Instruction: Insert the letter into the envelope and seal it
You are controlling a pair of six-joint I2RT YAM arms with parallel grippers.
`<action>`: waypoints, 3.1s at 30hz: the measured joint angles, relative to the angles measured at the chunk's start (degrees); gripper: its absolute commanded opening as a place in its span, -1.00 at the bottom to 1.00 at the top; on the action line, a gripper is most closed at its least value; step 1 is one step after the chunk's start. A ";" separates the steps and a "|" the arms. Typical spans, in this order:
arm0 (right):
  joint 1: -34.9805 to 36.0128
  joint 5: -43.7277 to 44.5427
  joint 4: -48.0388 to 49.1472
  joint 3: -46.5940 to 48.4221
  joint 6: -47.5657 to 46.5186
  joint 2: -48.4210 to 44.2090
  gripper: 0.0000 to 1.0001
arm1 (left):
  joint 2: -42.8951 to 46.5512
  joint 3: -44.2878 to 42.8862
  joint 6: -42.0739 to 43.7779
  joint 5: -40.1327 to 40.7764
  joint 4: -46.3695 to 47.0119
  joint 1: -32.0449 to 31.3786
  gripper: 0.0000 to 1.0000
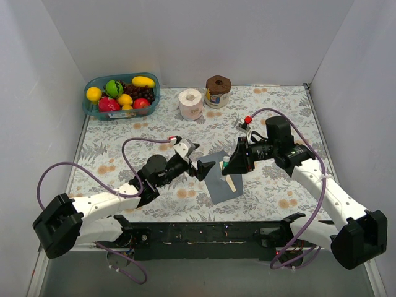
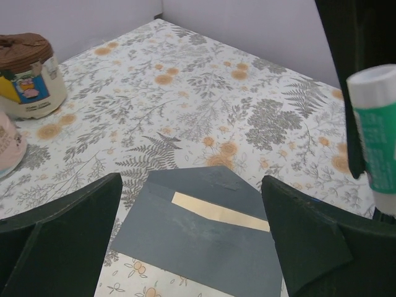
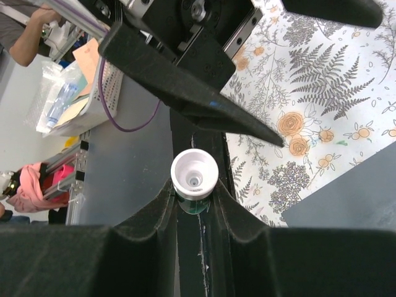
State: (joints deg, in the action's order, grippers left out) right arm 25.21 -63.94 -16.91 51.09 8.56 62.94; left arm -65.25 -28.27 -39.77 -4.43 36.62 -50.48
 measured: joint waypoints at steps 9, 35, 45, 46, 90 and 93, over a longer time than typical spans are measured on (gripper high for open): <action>2.34 -0.76 -1.49 -0.37 -2.97 -0.76 -0.97 | 0.74 -12.83 -9.81 10.29 -12.31 2.75 0.96; 4.50 7.26 0.48 -1.29 -4.09 -5.46 -0.97 | -2.84 -23.32 -23.30 -30.45 -23.91 6.27 0.67; 4.55 8.85 1.22 -1.29 -3.30 -5.46 -0.97 | -4.31 -23.32 -24.52 -32.39 -23.91 6.27 0.45; 4.55 8.87 1.40 -1.29 -3.13 -5.46 -0.97 | -4.63 -23.32 -24.70 -32.15 -23.89 6.27 0.43; 4.55 9.16 5.09 -2.32 0.31 -5.73 -0.96 | -8.09 -20.55 -31.65 -39.80 -12.22 6.49 -1.00; 4.55 9.14 5.46 -2.97 0.37 -6.16 -0.72 | -8.09 -19.43 -33.03 -39.78 -10.14 6.49 -1.00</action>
State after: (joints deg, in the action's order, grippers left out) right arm 29.76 -54.81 -11.44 48.12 8.93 56.77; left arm -73.34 -47.70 -72.79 -44.21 26.48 -43.99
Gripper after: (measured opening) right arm 0.275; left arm 0.218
